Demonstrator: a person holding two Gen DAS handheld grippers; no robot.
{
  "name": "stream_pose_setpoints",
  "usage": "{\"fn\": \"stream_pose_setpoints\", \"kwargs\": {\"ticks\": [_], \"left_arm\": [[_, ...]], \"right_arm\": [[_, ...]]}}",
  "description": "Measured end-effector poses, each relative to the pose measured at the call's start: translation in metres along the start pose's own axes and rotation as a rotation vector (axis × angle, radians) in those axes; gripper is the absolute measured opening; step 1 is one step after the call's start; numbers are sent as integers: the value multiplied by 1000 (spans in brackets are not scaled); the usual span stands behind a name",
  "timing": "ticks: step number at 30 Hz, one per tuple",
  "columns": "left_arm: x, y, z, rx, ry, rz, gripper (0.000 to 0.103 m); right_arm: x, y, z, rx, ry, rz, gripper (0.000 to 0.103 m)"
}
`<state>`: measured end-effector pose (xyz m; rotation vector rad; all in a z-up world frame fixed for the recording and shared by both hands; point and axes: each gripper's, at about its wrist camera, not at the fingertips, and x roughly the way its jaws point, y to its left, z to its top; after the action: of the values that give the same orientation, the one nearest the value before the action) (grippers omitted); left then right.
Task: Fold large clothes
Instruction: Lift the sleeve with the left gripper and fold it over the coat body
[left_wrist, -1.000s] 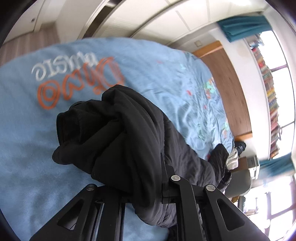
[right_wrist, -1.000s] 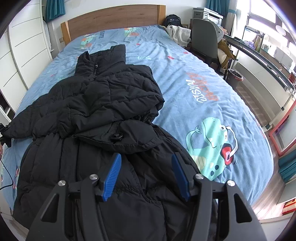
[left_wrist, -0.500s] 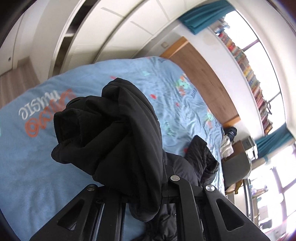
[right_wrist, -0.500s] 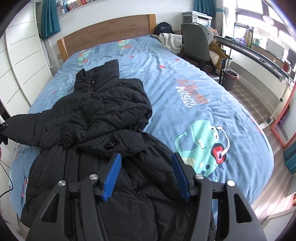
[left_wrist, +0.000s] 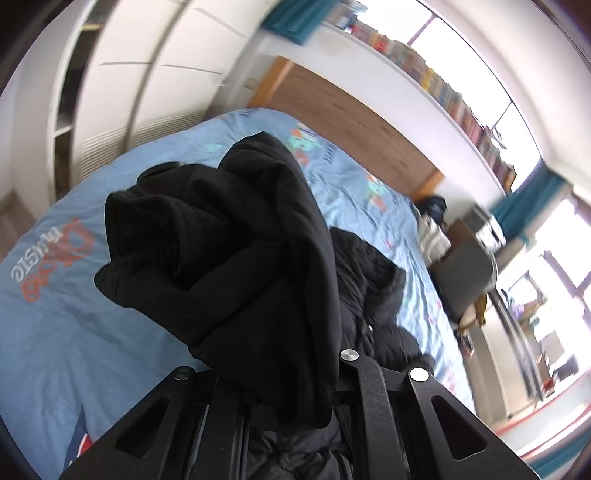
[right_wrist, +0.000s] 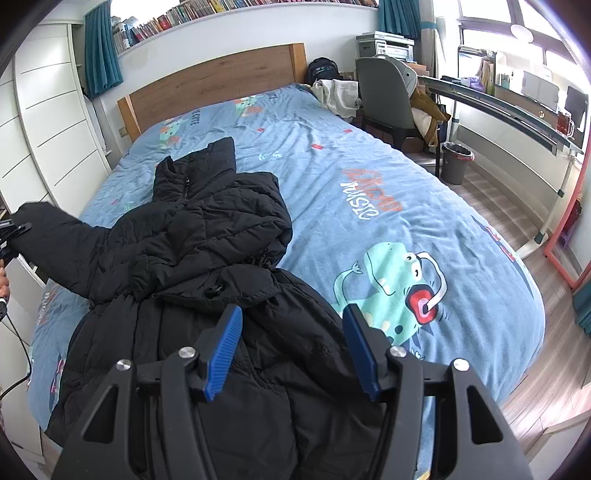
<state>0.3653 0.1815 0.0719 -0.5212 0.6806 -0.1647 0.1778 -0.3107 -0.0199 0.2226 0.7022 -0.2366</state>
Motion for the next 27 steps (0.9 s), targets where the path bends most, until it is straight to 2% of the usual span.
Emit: {"fn": "stream_pose_setpoints", "kwargs": {"ticks": [10,15,20,27], "left_arm": [[41,-75,-53,129,75,-22,10],[63,-105,-83,200,122,-7,10],[82,-121,-105,247,162,26,10],[99,-123,-141,281,219,57,10]], "right_arm": [[-25,-24,-6,-25,-17,-34,55],[-31,-45,-10,-6,-14,-54,55],[-35,-61,-15,8,-10,-58,55],[-41,-74,-21,1,-7,-64,55]]}}
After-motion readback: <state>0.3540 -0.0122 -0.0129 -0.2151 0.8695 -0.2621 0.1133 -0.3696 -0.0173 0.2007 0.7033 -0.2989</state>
